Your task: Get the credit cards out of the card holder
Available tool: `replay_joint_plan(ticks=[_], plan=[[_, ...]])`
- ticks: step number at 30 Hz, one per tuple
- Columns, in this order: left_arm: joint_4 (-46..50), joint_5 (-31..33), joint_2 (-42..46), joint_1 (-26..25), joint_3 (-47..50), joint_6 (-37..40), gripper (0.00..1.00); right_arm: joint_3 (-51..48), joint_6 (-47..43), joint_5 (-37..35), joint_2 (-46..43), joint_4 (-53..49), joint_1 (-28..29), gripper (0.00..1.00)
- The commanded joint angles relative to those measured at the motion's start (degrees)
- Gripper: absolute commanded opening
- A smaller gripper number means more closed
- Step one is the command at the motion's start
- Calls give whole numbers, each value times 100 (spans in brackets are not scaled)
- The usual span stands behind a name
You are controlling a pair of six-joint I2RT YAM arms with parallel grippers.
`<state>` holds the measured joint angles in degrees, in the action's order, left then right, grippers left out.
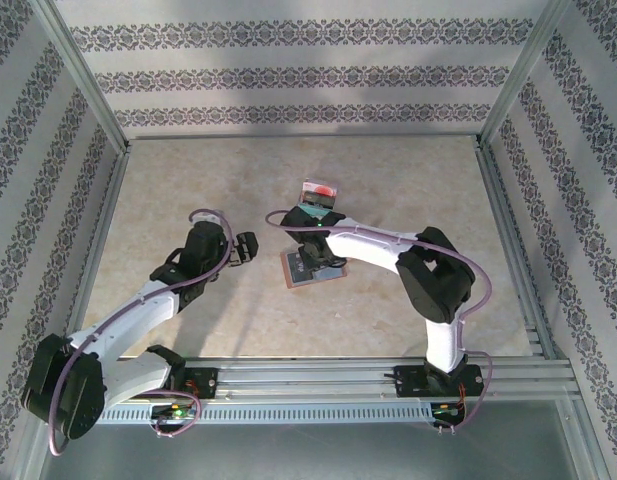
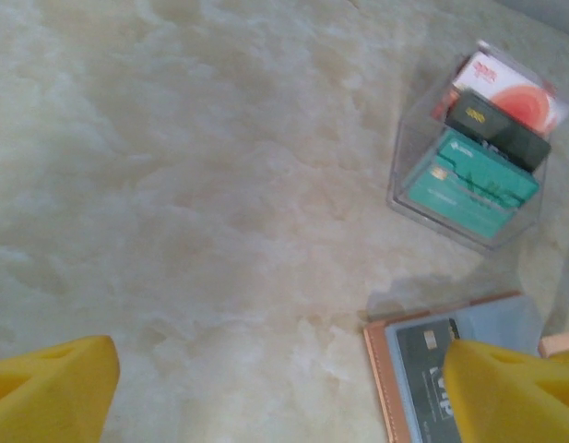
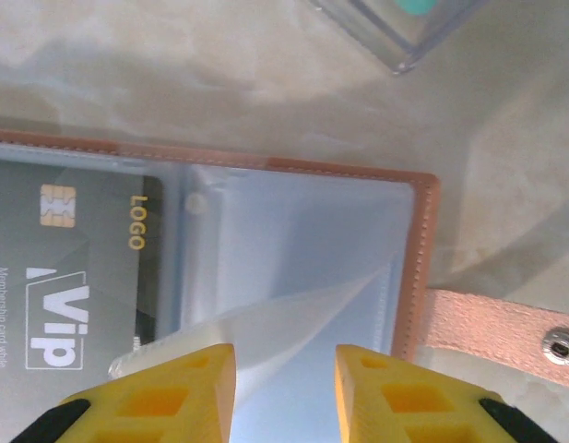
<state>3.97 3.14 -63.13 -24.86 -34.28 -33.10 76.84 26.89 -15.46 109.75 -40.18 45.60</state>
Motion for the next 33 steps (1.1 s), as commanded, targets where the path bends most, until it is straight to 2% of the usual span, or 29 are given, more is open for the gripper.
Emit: replay_joint_plan(ticks=[1,5,10,14,19,25,30,33], plan=[[4,147,-254,-331,-265,349,84,-215,114,151,-226,188,-127,34],[-239,-109,-785,-668,-489,482,72,-408,156,293,-288,339,-255,34],[-385,-473,-1499,-915,-803,522,66,-653,206,394,-480,482,-399,34],[-477,-680,-1934,-1093,-1019,544,58,-938,241,445,-774,577,-570,34],[-513,-779,-2271,-1187,-1178,526,53,-1337,297,509,-1298,695,-796,34],[-549,-876,-2508,-1205,-1197,400,42,-1561,327,629,-1840,740,-928,35],[-587,-966,-2654,-1205,-1135,254,32,-1533,353,1176,-2026,963,-906,33],[-709,-1073,-2730,-1205,-1066,182,27,-1507,399,1722,-1987,1204,-881,28]])
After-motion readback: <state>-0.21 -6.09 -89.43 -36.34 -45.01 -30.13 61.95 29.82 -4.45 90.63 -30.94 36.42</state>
